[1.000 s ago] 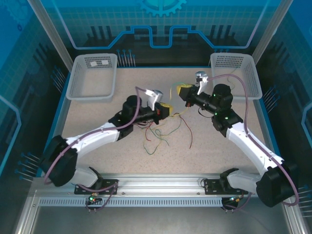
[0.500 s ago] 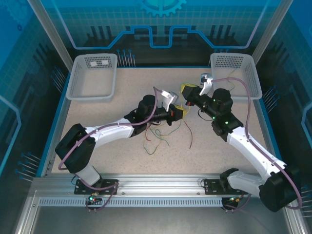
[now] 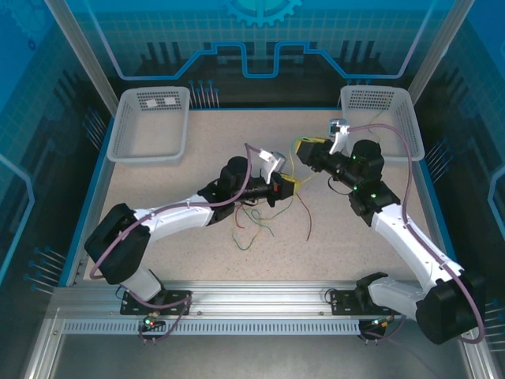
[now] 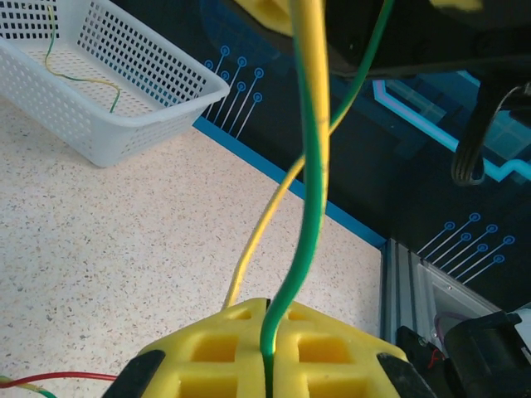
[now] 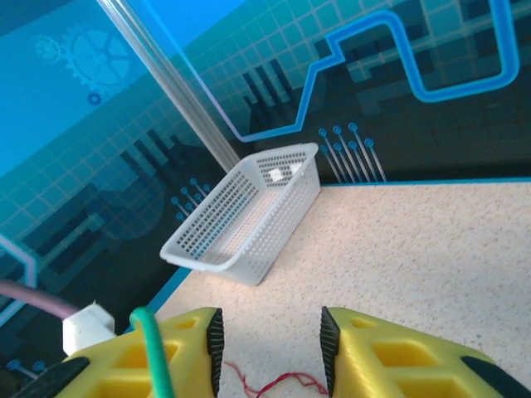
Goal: Untangle the cables
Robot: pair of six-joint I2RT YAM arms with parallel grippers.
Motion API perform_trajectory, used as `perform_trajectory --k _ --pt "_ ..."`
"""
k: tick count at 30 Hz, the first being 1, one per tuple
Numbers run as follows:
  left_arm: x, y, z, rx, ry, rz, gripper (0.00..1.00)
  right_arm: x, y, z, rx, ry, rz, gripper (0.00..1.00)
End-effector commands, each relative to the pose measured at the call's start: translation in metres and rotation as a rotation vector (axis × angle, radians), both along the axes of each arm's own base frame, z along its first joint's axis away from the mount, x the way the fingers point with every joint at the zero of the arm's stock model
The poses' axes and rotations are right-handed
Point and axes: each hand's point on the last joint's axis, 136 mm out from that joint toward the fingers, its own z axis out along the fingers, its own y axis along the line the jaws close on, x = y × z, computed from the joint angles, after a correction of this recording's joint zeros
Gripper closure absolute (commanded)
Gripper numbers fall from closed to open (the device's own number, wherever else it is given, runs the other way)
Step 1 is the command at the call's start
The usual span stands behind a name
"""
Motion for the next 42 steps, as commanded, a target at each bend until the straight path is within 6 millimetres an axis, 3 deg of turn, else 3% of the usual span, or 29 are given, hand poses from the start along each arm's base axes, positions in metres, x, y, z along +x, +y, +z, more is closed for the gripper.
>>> perform_trajectory --k 1,5,10,14,18,20,23,25,31,32,41,42 --pt "0.003 0.01 0.023 -0.08 -0.012 -0.001 1.0 -0.013 0.012 0.001 0.009 0.015 0.142 0.59" --pt "0.006 0.011 0.022 -0.084 -0.011 0.004 1.0 -0.014 0.019 -0.011 0.044 0.044 0.19 0.58" --pt "0.009 0.009 0.015 -0.074 0.014 0.01 1.0 -0.021 0.035 -0.001 0.083 0.017 0.314 0.55" --pt "0.006 0.009 0.015 -0.062 0.01 -0.005 1.0 -0.015 0.034 -0.003 0.088 0.032 0.286 0.55" --pt "-0.004 0.001 0.018 -0.05 -0.012 -0.051 1.0 -0.006 0.034 -0.012 0.065 0.046 0.232 0.51" --pt "-0.011 -0.005 0.021 -0.044 -0.024 -0.085 1.0 0.0 0.034 -0.003 0.06 0.023 0.21 0.51" --pt "-0.022 -0.012 0.023 -0.038 -0.035 -0.134 1.0 0.008 0.034 -0.006 0.054 0.039 0.186 0.51" --pt "-0.027 -0.015 0.025 -0.039 -0.043 -0.154 1.0 0.011 0.033 -0.008 0.05 0.044 0.176 0.57" --pt "-0.023 -0.01 0.017 -0.021 -0.05 -0.113 1.0 0.012 0.03 -0.005 0.028 0.032 0.153 0.97" --pt "-0.023 -0.009 0.016 -0.019 -0.051 -0.11 1.0 0.012 0.029 -0.005 0.025 0.033 0.151 1.0" --pt "-0.011 0.003 0.017 -0.029 -0.064 -0.04 1.0 0.004 0.019 0.0 -0.003 0.021 0.123 1.0" --pt "-0.01 0.004 0.017 -0.034 -0.065 -0.034 0.89 0.004 0.017 0.001 -0.005 0.019 0.117 1.0"
